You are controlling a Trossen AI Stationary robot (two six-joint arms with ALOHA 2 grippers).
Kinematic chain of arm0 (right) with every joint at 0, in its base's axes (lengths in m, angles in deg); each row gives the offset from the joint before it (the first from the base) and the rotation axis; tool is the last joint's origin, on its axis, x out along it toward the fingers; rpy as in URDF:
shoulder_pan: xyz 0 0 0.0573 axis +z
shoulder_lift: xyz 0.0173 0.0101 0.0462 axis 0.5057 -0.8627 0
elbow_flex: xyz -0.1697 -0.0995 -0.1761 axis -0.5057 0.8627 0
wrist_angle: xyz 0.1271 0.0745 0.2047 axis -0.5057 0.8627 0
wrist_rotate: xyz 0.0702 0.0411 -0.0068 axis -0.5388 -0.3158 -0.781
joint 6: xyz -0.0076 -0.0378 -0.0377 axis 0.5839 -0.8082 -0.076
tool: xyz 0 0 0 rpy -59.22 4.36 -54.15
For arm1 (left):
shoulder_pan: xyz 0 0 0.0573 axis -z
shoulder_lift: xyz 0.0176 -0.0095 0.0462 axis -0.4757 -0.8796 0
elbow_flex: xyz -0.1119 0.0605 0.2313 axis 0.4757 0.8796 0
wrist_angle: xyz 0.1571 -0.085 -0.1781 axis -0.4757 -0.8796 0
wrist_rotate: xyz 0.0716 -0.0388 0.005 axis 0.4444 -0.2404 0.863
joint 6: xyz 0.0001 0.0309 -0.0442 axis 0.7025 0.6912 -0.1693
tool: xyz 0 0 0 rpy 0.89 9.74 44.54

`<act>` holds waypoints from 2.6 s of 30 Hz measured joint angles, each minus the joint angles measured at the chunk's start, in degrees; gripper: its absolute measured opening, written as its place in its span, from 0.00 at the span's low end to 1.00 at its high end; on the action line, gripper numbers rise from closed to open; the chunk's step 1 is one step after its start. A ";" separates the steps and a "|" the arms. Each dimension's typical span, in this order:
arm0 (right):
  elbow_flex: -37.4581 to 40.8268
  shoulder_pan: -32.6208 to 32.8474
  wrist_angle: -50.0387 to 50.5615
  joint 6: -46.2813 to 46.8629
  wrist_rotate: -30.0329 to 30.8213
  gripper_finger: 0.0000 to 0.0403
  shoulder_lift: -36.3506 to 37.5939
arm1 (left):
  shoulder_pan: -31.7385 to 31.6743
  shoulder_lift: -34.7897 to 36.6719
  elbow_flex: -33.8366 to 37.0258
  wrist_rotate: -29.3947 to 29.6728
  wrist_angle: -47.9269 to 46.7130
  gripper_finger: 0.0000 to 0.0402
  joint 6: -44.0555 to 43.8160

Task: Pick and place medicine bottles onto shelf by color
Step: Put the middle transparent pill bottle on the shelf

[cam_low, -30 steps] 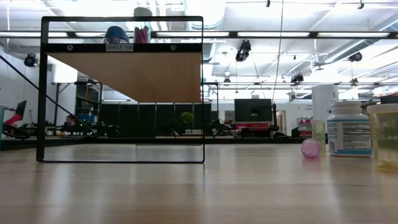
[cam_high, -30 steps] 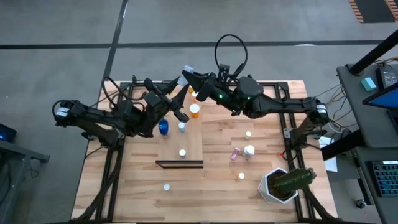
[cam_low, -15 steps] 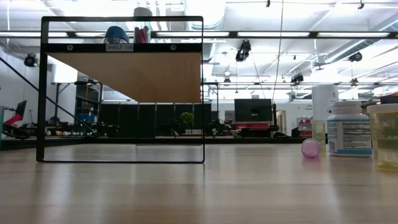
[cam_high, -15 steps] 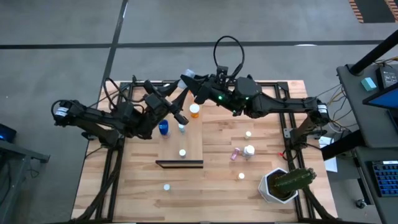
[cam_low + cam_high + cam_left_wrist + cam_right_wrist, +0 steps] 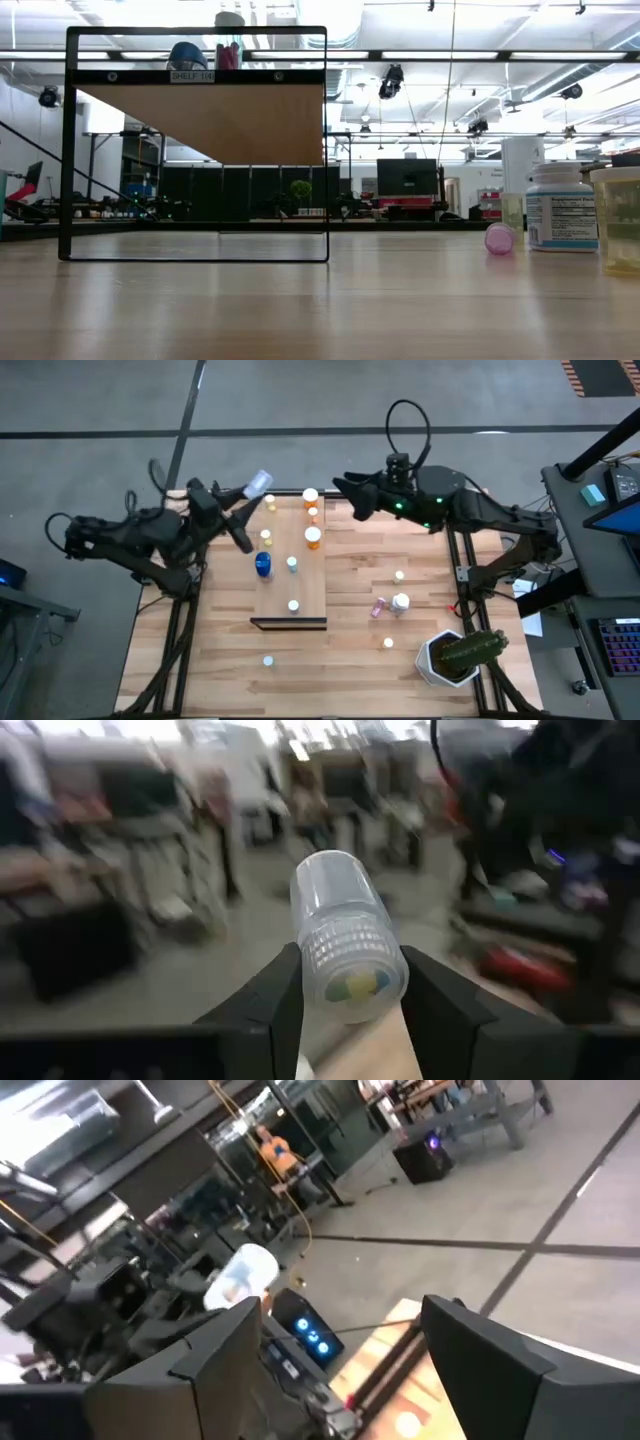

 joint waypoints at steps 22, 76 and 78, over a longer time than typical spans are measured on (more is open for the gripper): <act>0.00 0.56 13.80 4.21 -0.58 0.62 -4.39 | -35.34 -23.97 -22.71 -52.31 -67.58 0.30 -15.49; 0.02 1.12 16.27 2.95 -0.59 0.62 -5.16 | -38.43 -38.93 -22.91 -51.49 -64.86 0.39 -2.63; 0.02 1.12 16.27 2.95 -0.59 0.62 -5.16 | -38.43 -38.91 -22.89 -51.51 -64.86 0.43 -2.63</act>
